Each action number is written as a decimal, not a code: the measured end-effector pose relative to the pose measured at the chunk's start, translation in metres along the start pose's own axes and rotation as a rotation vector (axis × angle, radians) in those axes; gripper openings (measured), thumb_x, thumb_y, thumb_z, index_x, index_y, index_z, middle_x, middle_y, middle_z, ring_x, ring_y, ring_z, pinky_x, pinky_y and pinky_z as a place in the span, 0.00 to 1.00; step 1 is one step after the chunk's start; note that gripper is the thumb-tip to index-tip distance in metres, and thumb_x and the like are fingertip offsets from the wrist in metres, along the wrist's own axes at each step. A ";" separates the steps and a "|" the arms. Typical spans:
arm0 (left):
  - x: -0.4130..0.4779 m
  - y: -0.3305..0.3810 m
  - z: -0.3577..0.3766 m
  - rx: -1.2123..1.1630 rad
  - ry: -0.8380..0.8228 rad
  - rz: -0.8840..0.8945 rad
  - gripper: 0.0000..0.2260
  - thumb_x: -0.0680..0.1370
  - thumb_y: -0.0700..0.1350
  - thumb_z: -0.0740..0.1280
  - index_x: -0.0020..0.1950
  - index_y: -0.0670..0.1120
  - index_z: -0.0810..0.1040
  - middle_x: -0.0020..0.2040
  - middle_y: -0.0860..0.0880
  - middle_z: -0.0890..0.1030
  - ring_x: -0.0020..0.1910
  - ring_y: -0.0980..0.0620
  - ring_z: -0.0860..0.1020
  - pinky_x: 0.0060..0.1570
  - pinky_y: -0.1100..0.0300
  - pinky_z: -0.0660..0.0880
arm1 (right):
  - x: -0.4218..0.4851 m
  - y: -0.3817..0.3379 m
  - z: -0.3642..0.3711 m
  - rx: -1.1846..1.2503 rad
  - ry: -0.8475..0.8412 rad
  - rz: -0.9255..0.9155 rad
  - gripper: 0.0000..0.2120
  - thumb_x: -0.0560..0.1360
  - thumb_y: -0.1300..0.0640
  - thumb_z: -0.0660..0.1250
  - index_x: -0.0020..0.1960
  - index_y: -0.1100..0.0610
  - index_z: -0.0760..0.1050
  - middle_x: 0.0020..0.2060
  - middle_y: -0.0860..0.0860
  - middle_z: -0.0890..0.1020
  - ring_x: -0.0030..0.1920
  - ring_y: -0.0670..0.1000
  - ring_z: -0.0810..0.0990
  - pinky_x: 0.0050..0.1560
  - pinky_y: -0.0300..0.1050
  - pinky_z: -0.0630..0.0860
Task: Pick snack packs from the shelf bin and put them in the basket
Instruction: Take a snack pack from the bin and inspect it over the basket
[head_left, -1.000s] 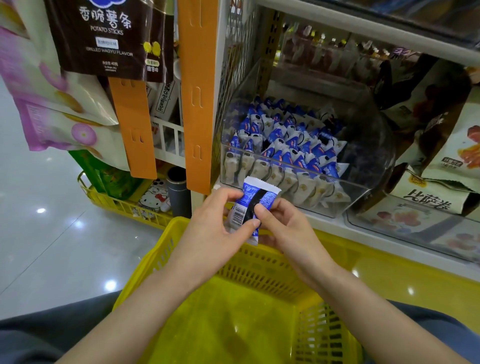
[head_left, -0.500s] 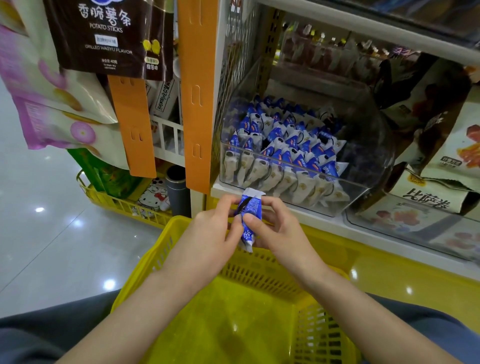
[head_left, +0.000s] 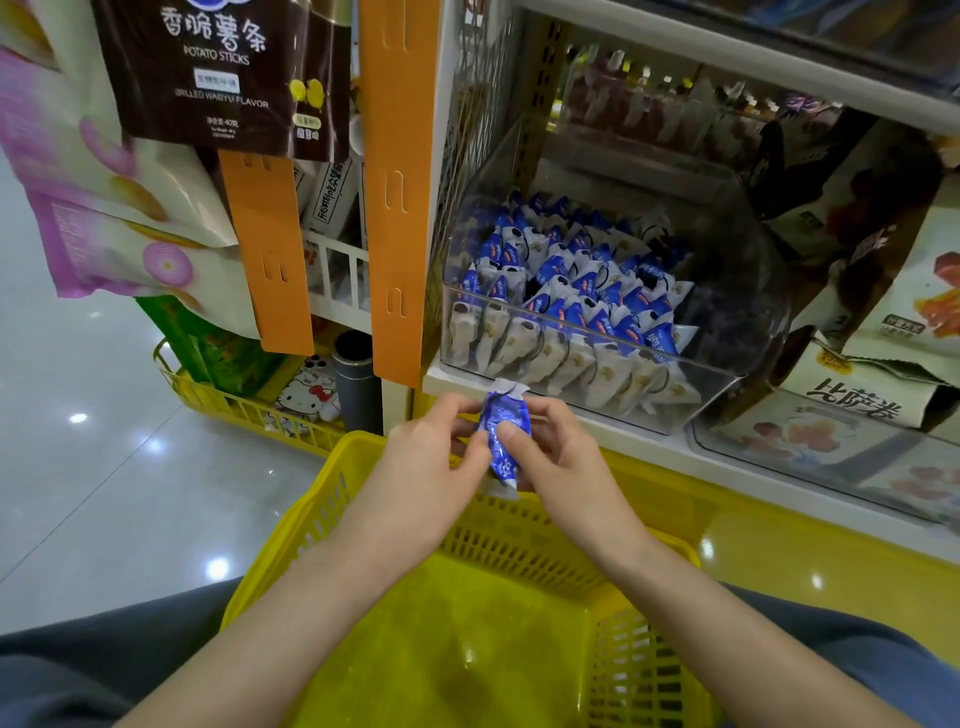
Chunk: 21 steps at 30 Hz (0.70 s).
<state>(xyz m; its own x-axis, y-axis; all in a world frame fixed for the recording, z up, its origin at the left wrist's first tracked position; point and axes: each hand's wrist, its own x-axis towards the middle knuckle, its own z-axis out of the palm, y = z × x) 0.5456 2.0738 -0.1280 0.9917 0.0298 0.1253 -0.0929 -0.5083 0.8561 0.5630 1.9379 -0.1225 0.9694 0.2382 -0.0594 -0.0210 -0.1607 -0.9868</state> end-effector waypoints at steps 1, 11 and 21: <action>-0.001 0.000 0.002 -0.012 -0.025 -0.015 0.12 0.76 0.44 0.63 0.59 0.52 0.73 0.46 0.57 0.80 0.43 0.63 0.78 0.39 0.73 0.73 | 0.001 0.001 -0.001 0.002 0.011 0.010 0.08 0.77 0.59 0.62 0.55 0.52 0.71 0.52 0.53 0.81 0.45 0.43 0.80 0.38 0.30 0.73; -0.002 0.004 0.002 -0.285 -0.064 -0.067 0.09 0.73 0.54 0.65 0.53 0.57 0.71 0.50 0.57 0.80 0.46 0.65 0.78 0.44 0.71 0.74 | 0.000 -0.005 -0.002 -0.066 -0.060 -0.069 0.14 0.77 0.62 0.62 0.61 0.52 0.69 0.57 0.48 0.79 0.57 0.43 0.77 0.54 0.36 0.75; 0.005 0.010 -0.004 -0.581 -0.005 -0.169 0.09 0.81 0.39 0.56 0.53 0.45 0.76 0.45 0.48 0.82 0.39 0.57 0.82 0.36 0.63 0.79 | -0.006 -0.011 -0.002 -0.240 -0.047 -0.137 0.28 0.70 0.61 0.72 0.62 0.44 0.65 0.56 0.41 0.75 0.53 0.42 0.78 0.55 0.45 0.77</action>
<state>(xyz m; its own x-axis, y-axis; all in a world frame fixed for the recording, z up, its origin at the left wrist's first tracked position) 0.5494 2.0719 -0.1166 0.9972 0.0641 -0.0372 0.0336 0.0568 0.9978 0.5581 1.9366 -0.1114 0.9467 0.3165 0.0598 0.1736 -0.3451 -0.9224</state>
